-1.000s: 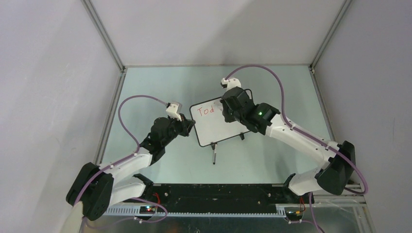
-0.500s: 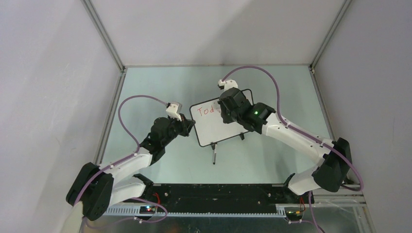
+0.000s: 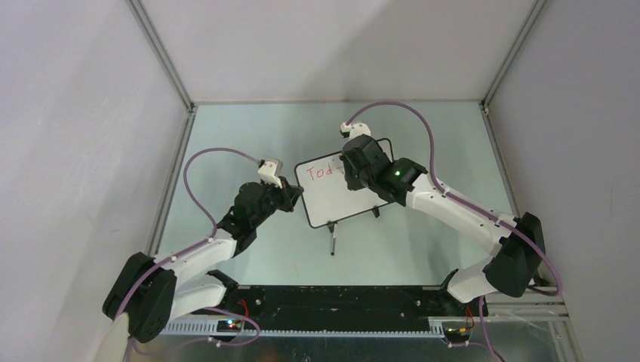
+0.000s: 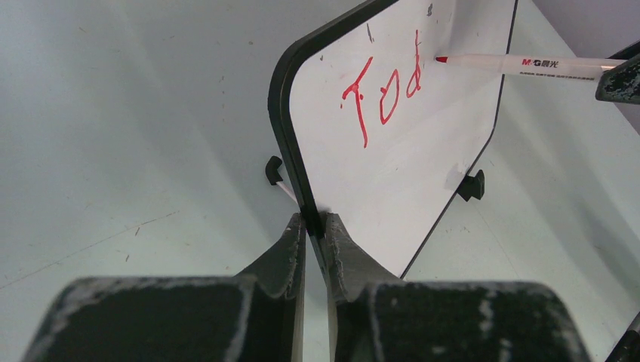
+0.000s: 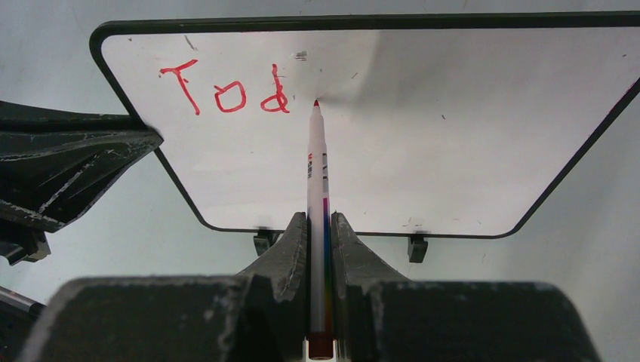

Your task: Write a sentence on the whiteboard

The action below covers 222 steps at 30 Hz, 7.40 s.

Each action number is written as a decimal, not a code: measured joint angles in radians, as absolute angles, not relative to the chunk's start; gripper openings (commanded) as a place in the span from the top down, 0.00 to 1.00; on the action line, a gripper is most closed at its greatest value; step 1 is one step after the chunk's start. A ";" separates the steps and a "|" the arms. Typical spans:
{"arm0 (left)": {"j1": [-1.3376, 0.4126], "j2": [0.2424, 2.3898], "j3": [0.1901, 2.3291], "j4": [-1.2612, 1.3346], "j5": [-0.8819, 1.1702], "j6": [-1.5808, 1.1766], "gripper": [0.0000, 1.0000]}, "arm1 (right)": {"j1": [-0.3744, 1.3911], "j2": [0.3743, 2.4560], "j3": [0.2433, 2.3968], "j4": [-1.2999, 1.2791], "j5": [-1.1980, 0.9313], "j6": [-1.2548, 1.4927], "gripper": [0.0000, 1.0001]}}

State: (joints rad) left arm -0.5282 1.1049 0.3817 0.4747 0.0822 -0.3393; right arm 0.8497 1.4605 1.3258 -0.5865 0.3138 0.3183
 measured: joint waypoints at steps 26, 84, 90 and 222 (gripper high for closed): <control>-0.528 1.105 0.382 0.474 0.082 -0.339 1.00 | 0.842 1.480 1.338 -0.591 0.321 0.318 1.00; -0.535 1.098 0.382 0.468 0.080 -0.331 1.00 | 0.857 1.489 1.339 -0.624 0.334 0.309 1.00; -0.535 1.098 0.382 0.468 0.079 -0.331 1.00 | 0.850 1.488 1.342 -0.624 0.324 0.309 1.00; -0.551 1.058 0.382 0.423 0.046 -0.312 1.00 | 0.755 1.237 1.135 -0.458 0.094 0.141 1.00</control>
State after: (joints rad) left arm -0.5514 1.0576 0.3817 0.4229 0.0456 -0.3122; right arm 0.7551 1.2369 1.1351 -0.4580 0.0937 0.1406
